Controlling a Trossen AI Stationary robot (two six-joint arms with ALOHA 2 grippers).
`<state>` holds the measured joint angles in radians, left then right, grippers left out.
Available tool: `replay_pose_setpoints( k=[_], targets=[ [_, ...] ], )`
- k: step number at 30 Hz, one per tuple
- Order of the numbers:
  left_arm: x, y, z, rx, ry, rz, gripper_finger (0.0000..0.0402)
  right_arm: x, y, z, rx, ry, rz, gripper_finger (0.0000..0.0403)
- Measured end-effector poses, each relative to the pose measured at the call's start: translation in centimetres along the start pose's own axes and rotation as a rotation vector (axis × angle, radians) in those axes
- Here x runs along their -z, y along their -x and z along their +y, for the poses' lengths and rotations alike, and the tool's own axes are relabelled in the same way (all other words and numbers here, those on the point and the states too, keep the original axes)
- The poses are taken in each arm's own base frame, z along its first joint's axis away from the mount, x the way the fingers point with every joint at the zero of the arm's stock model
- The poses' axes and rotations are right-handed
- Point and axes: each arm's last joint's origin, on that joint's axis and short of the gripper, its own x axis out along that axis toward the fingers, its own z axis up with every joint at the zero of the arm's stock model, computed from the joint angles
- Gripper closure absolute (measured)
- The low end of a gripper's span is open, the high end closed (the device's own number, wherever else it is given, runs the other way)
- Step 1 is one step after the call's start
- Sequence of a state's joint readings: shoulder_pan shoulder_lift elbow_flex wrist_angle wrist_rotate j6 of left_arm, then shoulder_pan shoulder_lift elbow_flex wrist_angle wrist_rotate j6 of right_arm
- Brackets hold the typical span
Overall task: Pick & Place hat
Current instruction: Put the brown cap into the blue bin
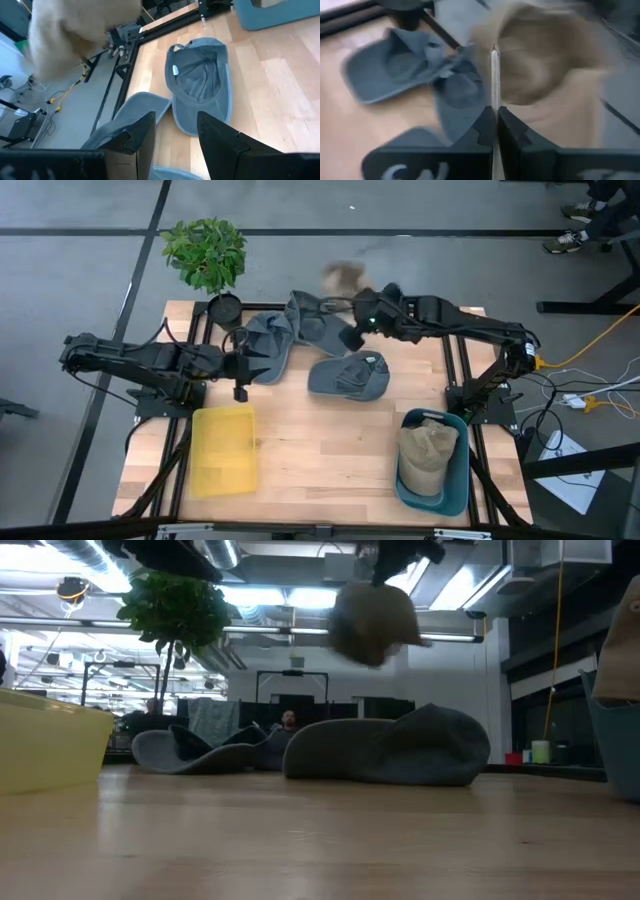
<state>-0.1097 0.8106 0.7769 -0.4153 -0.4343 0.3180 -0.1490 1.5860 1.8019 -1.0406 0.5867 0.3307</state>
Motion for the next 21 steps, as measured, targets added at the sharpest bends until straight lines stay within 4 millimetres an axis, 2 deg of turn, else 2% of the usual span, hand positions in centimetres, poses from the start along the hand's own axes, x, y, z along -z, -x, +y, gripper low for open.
replay_pose_setpoints(
  k=[2,6,8,15,21],
  targets=[
    [0.0,-0.2,-0.1,0.002,-0.007,0.007,0.0261,0.0,-0.2,-0.1,-0.130,-0.011,0.058,0.0393],
    [0.0,-0.6,-0.3,0.007,-0.031,0.020,0.0261,0.0,-0.6,0.8,-0.600,-0.004,0.171,0.0393],
    [0.0,-0.7,-0.4,0.010,-0.041,0.026,0.0261,-0.2,-0.7,1.4,-0.686,-0.012,0.145,0.0393],
    [-0.4,-1.3,-0.6,0.047,-0.028,-0.014,0.0261,-1.1,-0.8,1.3,-0.696,-0.046,0.065,0.0391],
    [-0.9,-1.3,-0.5,0.032,-0.015,-0.062,0.0261,-1.6,-1.3,0.5,-0.597,-0.108,0.018,0.0390]
  ],
)
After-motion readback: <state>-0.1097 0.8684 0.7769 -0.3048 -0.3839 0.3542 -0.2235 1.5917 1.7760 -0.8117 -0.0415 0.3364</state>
